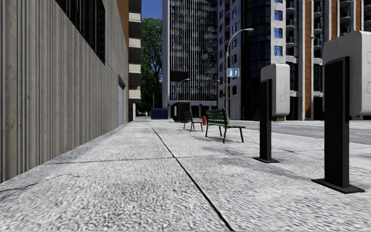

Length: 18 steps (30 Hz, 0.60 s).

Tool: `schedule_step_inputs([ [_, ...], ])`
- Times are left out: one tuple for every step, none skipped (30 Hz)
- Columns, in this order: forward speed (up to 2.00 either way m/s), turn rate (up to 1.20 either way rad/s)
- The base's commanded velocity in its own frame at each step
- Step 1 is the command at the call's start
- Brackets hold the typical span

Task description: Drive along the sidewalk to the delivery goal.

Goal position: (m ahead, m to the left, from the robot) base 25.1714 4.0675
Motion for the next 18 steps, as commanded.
schedule_step_inputs([
  [2.0, 0.0],
  [2.0, 0.0],
  [2.0, 0.0],
  [2.0, 0.0],
  [2.0, 0.0],
  [2.0, 0.0],
  [2.0, 0.0],
  [2.0, 0.0],
  [2.0, 0.0],
  [2.0, 0.0],
  [2.0, 0.0],
  [2.0, 0.0],
  [2.0, 0.0],
  [2.0, 0.0],
  [2.0, 0.0],
  [2.0, 0.02],
  [2.0, 0.02],
  [2.0, 0.29],
])
